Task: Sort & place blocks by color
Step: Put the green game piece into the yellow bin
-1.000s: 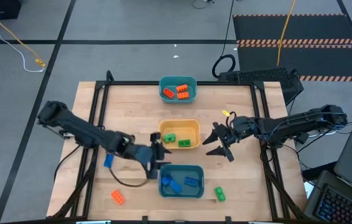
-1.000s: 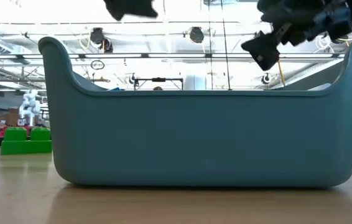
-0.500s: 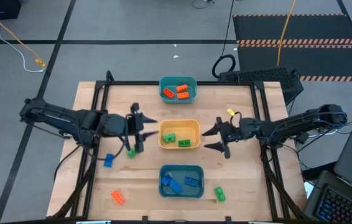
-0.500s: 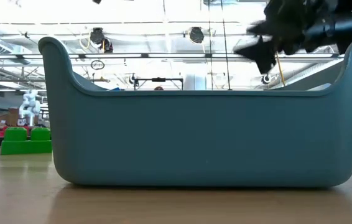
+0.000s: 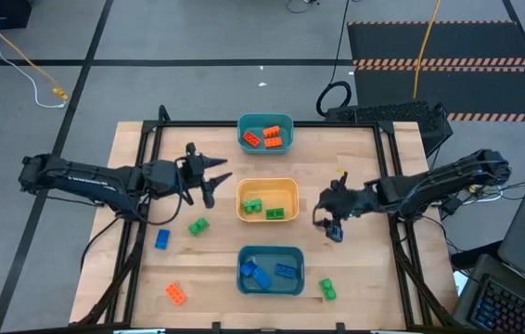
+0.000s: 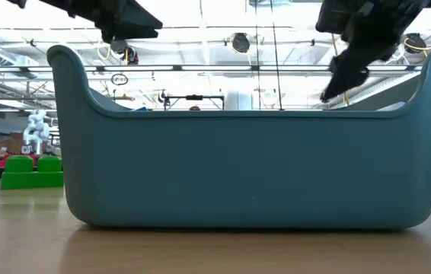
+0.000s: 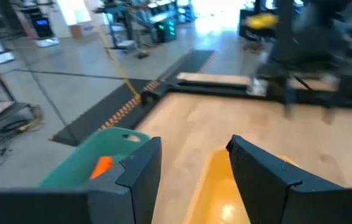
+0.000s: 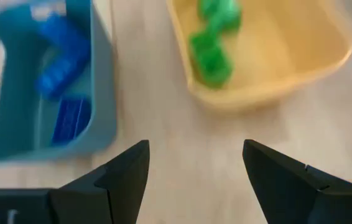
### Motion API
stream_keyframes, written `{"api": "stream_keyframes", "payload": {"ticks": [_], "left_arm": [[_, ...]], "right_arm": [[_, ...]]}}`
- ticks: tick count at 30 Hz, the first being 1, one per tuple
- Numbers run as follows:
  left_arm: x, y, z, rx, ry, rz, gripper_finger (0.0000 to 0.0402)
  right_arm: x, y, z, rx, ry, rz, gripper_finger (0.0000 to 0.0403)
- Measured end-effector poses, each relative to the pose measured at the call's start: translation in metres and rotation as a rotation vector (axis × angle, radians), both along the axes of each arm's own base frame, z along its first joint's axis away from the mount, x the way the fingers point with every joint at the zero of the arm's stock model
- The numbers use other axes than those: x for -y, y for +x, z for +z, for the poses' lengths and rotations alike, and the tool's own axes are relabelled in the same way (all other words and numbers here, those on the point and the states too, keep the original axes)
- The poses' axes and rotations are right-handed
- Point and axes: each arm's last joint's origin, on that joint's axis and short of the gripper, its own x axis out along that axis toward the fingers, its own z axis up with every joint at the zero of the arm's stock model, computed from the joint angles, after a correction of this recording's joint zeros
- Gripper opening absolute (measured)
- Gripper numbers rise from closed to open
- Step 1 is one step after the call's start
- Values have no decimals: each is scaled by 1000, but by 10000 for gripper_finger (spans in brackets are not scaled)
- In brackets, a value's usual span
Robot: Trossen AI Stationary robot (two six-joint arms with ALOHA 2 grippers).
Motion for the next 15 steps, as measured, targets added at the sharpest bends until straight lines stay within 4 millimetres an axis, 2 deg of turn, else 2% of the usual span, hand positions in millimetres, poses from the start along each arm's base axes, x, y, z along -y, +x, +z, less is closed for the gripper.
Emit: {"api": "stream_keyframes", "payload": {"ticks": [6,11,15], "left_arm": [[-15,-7,7,23,-35,-4,191],[-18,-11,0,-58,-54,-15,191],[-21,-11,4,-30,-19,-3,191]], "right_arm": [[-36,20,6,-242,114,-8,251],[-63,35,0,-479,210,-130,251],[-81,40,-9,-669,315,-248,251]]}}
